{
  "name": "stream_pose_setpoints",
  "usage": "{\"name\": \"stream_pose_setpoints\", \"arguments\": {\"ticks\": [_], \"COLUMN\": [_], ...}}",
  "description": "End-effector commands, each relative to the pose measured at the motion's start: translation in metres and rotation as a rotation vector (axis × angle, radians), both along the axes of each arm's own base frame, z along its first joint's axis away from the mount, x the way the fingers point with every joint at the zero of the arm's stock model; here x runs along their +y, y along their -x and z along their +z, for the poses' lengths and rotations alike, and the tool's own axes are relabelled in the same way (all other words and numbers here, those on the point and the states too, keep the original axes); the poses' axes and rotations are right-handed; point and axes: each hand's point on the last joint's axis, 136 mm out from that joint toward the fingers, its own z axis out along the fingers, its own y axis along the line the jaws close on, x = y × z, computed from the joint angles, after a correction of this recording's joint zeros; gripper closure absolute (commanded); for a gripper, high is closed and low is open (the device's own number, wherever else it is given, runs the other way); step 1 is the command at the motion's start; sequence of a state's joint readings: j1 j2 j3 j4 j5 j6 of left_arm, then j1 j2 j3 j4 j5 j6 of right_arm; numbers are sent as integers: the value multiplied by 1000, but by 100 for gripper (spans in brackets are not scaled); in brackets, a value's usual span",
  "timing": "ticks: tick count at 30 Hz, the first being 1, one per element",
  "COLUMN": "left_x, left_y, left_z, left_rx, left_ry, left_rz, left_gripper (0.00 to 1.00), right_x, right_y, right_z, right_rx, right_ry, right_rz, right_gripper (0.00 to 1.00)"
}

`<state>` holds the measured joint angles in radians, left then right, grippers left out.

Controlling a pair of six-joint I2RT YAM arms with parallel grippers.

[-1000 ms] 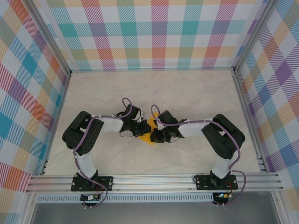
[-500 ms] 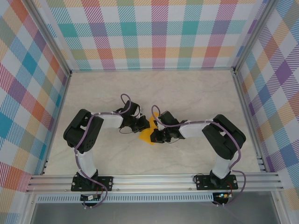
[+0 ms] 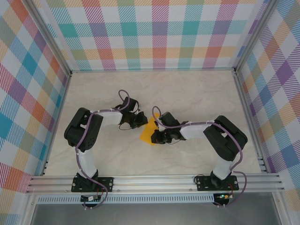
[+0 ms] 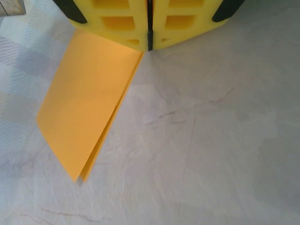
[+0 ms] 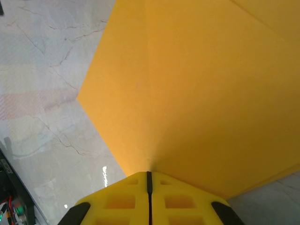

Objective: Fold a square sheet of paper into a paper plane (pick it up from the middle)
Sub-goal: Fold the triangle a second time at the center of the table, then turn over the paper at the center of the table.

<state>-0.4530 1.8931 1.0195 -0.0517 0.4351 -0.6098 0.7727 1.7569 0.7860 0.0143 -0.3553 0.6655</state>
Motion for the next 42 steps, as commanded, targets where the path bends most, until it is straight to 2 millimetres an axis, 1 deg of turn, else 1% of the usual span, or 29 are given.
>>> {"name": "stream_pose_setpoints", "arguments": {"ticks": [1,4,7,9,11,12,14,16,17,19,20,23,26,29,32,42], "left_x": [55,57,58,59,59,59,61,63,64,63,62,57,46,33,22,2], "left_y": [-50,-57,-59,-56,-47,-42,-29,-14,-8,8,14,36,53,63,68,74], "left_z": [-4,12,26,35,41,44,50,55,57,62,64,64,60,56,53,39], "left_rx": [-118,-148,-172,-179,-177,-177,-173,-167,-164,-164,-162,-147,-127,-116,-113,-88], "left_ry": [-205,-223,-222,-208,-177,-162,-124,-97,-84,-54,-46,-25,17,67,102,138], "left_rz": [148,148,152,161,174,178,198,212,220,227,225,213,198,181,173,146], "left_gripper": [90,90,89,88,85,82,74,69,67,62,60,55,49,47,46,46], "right_x": [-77,-68,-59,-52,-44,-42,-43,-47,-50,-54,-56,-58,-59,-56,-56,-46], "right_y": [69,66,60,49,35,29,12,-1,-7,-16,-20,-33,-42,-46,-50,-46], "right_z": [-53,-41,-25,-9,14,23,42,53,55,56,55,55,51,48,42,28], "right_rx": [249,226,189,142,75,46,-32,-85,-99,-111,-108,-99,-75,-42,-1,64], "right_ry": [336,283,231,204,172,163,180,198,207,215,216,186,139,60,17,-32], "right_rz": [1,14,24,18,-2,-14,-58,-92,-109,-131,-135,-145,-133,-113,-103,-47], "right_gripper": [93,92,91,89,86,84,72,62,58,51,49,47,46,50,55,71]}}
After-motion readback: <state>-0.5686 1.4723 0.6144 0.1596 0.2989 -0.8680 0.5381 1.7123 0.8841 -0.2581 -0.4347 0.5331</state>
